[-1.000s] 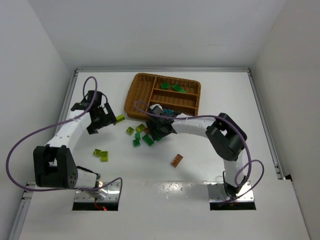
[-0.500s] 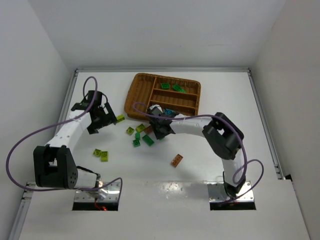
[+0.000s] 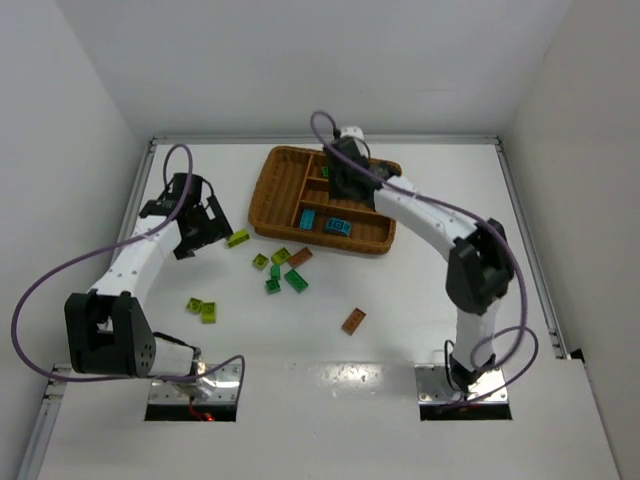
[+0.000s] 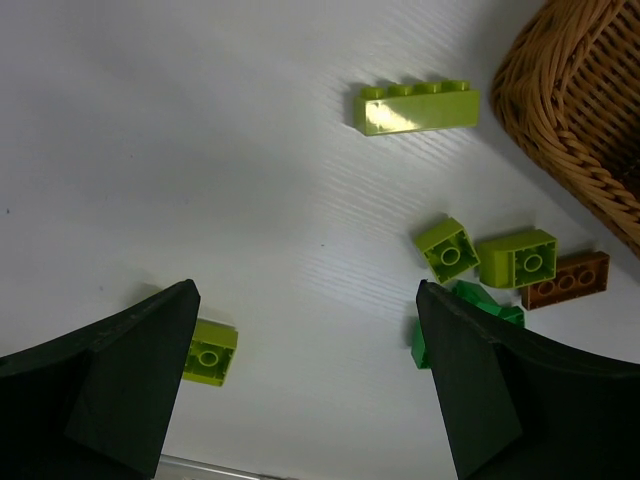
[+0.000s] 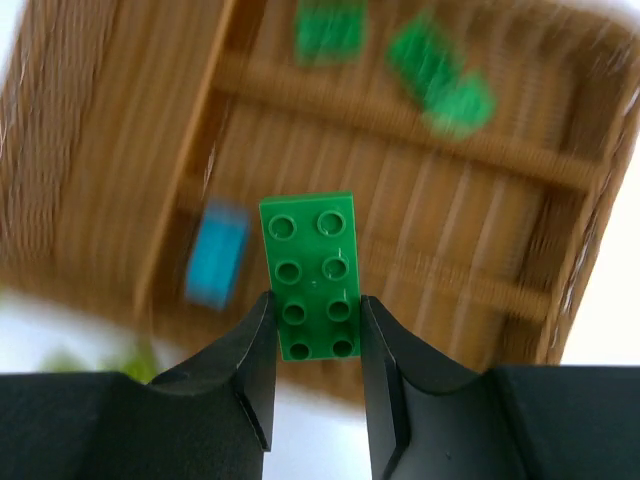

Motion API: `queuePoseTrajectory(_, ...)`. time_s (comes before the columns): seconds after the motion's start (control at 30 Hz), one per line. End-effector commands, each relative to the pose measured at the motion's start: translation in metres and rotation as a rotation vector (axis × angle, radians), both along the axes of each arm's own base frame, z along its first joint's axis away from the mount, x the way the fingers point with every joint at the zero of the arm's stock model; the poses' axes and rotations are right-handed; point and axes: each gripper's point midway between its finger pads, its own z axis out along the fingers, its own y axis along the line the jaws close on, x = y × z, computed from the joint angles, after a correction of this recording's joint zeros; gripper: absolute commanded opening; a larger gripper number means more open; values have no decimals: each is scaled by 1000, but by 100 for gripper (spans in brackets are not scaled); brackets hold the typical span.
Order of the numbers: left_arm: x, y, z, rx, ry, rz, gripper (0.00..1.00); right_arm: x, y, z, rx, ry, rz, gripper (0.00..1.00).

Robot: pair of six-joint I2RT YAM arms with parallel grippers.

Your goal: Sort the legos into containers by color

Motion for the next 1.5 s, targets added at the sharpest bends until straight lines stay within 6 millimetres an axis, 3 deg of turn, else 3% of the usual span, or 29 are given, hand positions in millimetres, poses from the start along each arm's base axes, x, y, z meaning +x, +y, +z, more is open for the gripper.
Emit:
queuePoseTrajectory(0.0,10,4,12,40,-35,7,97,54,-20,0,-17,-14,-134,25)
queuePoseTrajectory(0.03,10,4,12,40,-35,7,97,66,-30,-3,-26,-2,-163,25)
queuePoseTrajectory(0.07,10,4,12,40,-35,7,97,86,-27,-4,-16,-16,-175,25)
queuePoseTrajectory(0.13,10,4,9,41,-24,7,97,104,-28,-6,-6,-30,-194,25)
queuePoseTrajectory(0.17,11,4,6,41,-15,7,97,118,-31,4,11,-55,-209,25)
queuePoseTrajectory(0.2,11,4,3,42,-6,6,97,126,-30,-13,9,-35,-209,26)
queuePoseTrajectory(0.27,11,6,3,51,-6,12,97,142,-34,-8,20,-64,-231,26)
queuePoseTrajectory(0.43,11,10,-2,70,13,21,97,166,-51,-20,57,-74,-268,27)
queuePoseTrajectory(0.47,11,10,-5,71,22,20,97,171,-52,-33,67,-56,-279,28)
queuePoseTrajectory(0.5,13,10,-4,70,13,21,97,175,-60,-38,62,-49,-293,31)
queuePoseTrajectory(0.53,10,10,-8,71,23,20,97,181,-53,-34,94,-59,-284,37)
queuePoseTrajectory(0.57,10,10,-11,72,34,20,97,182,-56,-39,96,-41,-282,47)
queuePoseTrajectory(0.6,10,10,-11,72,34,20,97,182,-56,-43,92,-33,-282,68)
queuePoseTrajectory(0.67,10,10,-11,76,36,12,97,177,-54,-36,85,-38,-281,73)
queuePoseTrajectory(0.73,10,10,-11,76,36,12,97,163,-57,-19,65,-57,-281,71)
queuePoseTrajectory(0.77,10,10,-11,76,36,12,97,149,-57,-32,47,-28,-272,65)
queuePoseTrajectory(0.8,10,10,-11,76,36,12,97,140,-54,-26,52,-35,-262,63)
queuePoseTrajectory(0.83,10,10,-8,80,26,4,97,130,-53,9,85,-87,-251,60)
queuePoseTrajectory(0.87,10,10,-5,79,16,5,97,117,-45,16,92,-95,-230,59)
queuePoseTrajectory(0.9,10,10,-5,79,15,5,97,99,-46,-2,73,-64,-217,59)
queuePoseTrajectory(0.93,10,10,-2,78,6,5,97,86,-43,1,73,-63,-201,57)
queuePoseTrajectory(0.97,10,12,1,86,-5,10,97,54,-30,0,76,-38,-144,57)
queuePoseTrajectory(1.03,8,12,4,85,-8,10,97,24,-15,-1,79,-38,-88,58)
queuePoseTrajectory(1.07,8,12,4,85,-8,10,97,-12,3,-10,76,-11,-11,61)
queuePoseTrajectory(1.2,2,12,7,79,-25,20,97,-68,41,-40,81,85,140,71)
queuePoseTrajectory(1.3,-2,12,6,75,-17,28,97,-95,69,-62,82,164,272,80)
queuePoseTrajectory(1.4,-2,14,9,82,-28,32,97,-130,100,-81,44,224,480,83)
queuePoseTrajectory(1.47,-4,18,9,99,-20,51,97,-145,110,-91,36,262,562,83)
